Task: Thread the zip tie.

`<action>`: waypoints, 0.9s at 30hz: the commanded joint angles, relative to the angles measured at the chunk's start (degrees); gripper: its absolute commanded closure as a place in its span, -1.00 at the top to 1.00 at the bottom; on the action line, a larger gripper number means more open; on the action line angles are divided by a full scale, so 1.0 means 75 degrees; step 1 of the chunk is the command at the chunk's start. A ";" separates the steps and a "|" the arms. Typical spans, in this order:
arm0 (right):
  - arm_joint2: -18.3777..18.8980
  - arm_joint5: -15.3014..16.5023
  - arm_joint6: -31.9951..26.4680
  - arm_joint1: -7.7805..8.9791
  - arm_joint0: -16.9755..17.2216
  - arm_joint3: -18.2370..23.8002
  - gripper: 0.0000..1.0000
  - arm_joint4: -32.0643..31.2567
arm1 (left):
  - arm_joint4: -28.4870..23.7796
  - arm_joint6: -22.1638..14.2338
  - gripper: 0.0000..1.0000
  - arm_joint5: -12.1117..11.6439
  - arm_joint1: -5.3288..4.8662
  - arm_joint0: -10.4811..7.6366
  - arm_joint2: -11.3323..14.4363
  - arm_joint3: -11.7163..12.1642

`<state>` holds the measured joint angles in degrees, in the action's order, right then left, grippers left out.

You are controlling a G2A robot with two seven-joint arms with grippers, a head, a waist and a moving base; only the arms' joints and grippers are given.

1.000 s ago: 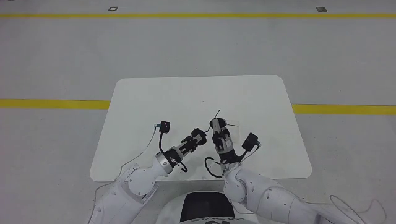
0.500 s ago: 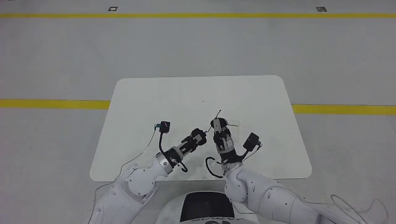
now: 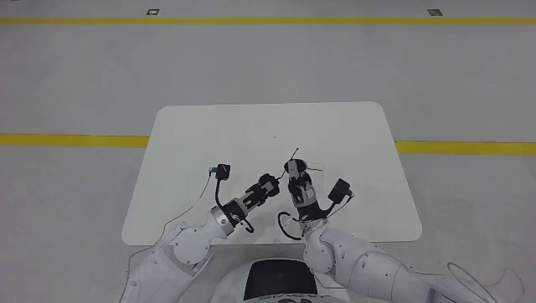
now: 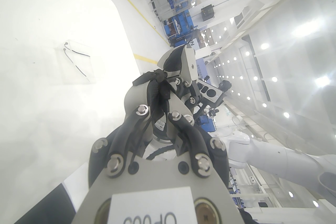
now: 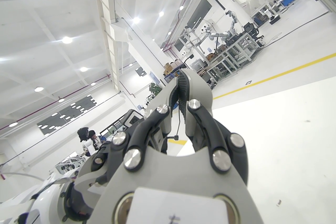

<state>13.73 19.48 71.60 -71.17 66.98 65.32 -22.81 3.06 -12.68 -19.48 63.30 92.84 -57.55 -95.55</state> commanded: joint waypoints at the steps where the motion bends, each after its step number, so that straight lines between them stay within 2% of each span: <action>1: -0.0008 0.0000 -0.0014 -0.0003 -0.0003 0.0001 -1.00 0.0006 | 0.0000 0.0000 -1.00 0.0000 0.0000 0.0000 0.0000 0.0000; 27: 0.0007 0.0000 -0.0052 -0.0082 -0.0030 -0.0112 -1.00 0.0000 | 0.0000 0.0000 -1.00 0.0000 0.0000 0.0000 0.0000 0.0000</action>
<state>13.77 19.48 71.24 -71.77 66.75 64.50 -22.81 3.06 -12.68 -19.48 63.30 92.84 -57.55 -95.55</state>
